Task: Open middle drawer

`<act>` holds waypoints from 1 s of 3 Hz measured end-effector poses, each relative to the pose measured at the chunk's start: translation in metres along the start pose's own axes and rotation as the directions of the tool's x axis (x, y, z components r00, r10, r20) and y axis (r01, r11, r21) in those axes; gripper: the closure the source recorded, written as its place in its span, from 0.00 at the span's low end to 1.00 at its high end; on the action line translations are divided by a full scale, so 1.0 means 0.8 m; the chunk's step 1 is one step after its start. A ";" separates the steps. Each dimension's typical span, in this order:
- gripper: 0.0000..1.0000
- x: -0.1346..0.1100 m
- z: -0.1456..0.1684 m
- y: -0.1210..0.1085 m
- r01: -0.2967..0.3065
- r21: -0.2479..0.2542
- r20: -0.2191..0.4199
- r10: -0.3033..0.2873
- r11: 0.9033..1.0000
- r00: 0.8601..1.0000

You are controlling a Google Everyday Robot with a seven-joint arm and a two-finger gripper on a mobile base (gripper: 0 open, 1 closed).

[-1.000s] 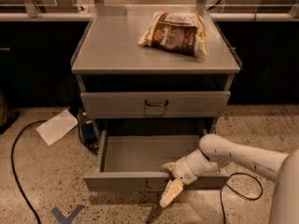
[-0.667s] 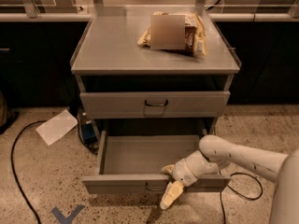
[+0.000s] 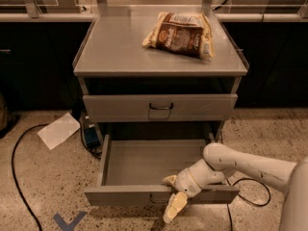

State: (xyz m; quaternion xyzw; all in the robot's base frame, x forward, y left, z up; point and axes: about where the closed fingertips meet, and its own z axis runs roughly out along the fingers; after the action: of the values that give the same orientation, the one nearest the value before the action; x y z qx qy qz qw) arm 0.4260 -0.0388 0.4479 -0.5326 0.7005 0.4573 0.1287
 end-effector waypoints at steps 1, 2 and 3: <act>0.00 0.002 0.002 0.002 -0.006 -0.009 -0.006 0.006 1.000 1.000; 0.00 0.017 -0.001 0.021 -0.038 -0.040 -0.010 0.037 0.998 0.999; 0.00 0.015 -0.002 0.022 -0.038 -0.040 -0.010 0.037 0.998 0.999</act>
Offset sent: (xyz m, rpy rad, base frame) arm -0.0553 -0.0304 0.0030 -0.0074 0.1388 0.0141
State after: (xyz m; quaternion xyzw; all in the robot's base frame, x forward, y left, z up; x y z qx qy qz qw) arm 0.4065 -0.0477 0.4495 -0.5239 0.7017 0.4711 0.1063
